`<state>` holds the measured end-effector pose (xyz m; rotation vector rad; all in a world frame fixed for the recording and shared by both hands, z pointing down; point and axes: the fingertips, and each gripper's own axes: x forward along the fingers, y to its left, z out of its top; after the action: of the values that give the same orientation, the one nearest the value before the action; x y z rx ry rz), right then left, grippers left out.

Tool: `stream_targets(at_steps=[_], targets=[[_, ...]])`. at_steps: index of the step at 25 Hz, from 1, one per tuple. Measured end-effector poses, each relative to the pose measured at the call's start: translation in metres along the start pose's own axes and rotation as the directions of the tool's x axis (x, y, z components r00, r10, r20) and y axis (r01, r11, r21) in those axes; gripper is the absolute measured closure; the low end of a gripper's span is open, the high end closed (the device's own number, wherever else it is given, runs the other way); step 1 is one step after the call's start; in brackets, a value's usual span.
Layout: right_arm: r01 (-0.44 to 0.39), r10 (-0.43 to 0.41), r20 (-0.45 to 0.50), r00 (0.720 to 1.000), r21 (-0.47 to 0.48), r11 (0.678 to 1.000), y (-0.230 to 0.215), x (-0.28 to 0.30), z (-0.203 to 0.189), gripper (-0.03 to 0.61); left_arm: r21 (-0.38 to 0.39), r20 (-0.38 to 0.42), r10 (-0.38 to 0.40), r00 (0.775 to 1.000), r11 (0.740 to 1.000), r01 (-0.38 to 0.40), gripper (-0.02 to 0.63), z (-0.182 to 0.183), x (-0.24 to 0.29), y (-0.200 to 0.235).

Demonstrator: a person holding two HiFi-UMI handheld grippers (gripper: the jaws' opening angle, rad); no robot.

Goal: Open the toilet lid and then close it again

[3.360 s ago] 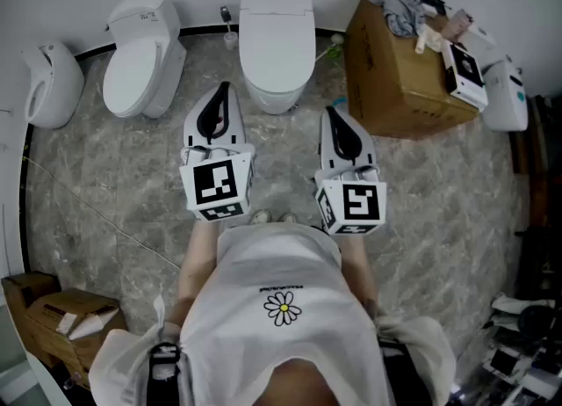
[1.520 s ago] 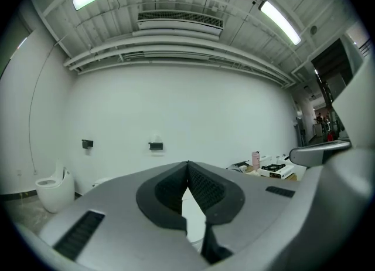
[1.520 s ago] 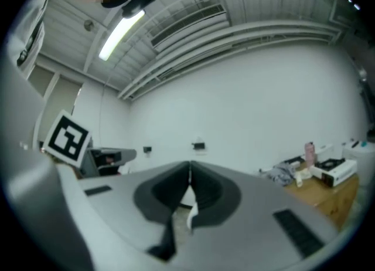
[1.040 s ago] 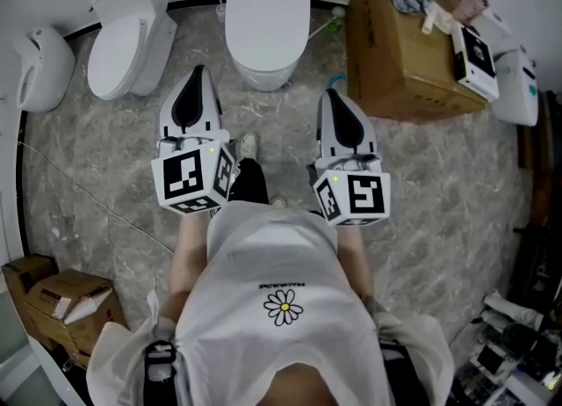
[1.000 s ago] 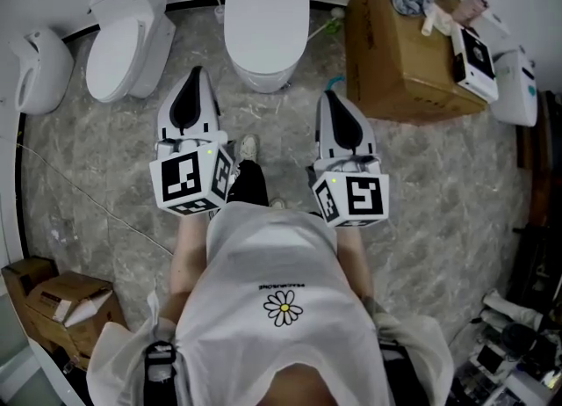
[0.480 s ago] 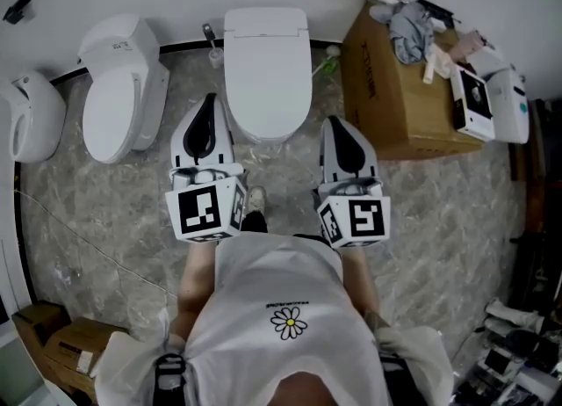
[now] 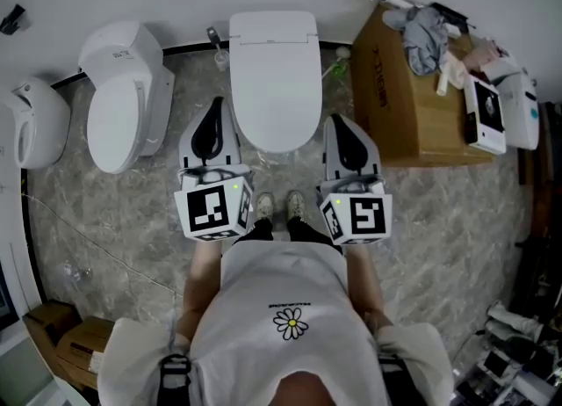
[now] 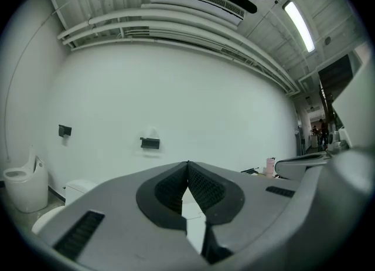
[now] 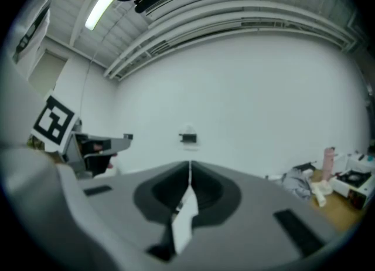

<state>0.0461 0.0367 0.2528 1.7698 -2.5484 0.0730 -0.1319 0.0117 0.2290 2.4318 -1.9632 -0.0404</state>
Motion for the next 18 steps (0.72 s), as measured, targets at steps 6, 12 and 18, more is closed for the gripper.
stream_targets(at_steps=[6,12,18], targets=[[-0.04,0.04,-0.013,0.999,0.005,0.999,-0.006,0.015,-0.007,0.546,0.005,-0.018,0.028,0.999,1.0,-0.028,0.592,-0.011,0.01,-0.002],[-0.168,0.168,0.023,0.986,0.031,0.985,-0.005,0.028,-0.002,0.546,-0.005,0.013,0.092,0.996,0.996,-0.092,0.591,-0.01,0.019,0.006],[-0.211,0.21,0.014,0.978,0.028,0.977,-0.01,0.057,-0.012,0.545,-0.012,-0.005,0.036,0.999,0.999,-0.036,0.562,-0.03,0.037,0.006]])
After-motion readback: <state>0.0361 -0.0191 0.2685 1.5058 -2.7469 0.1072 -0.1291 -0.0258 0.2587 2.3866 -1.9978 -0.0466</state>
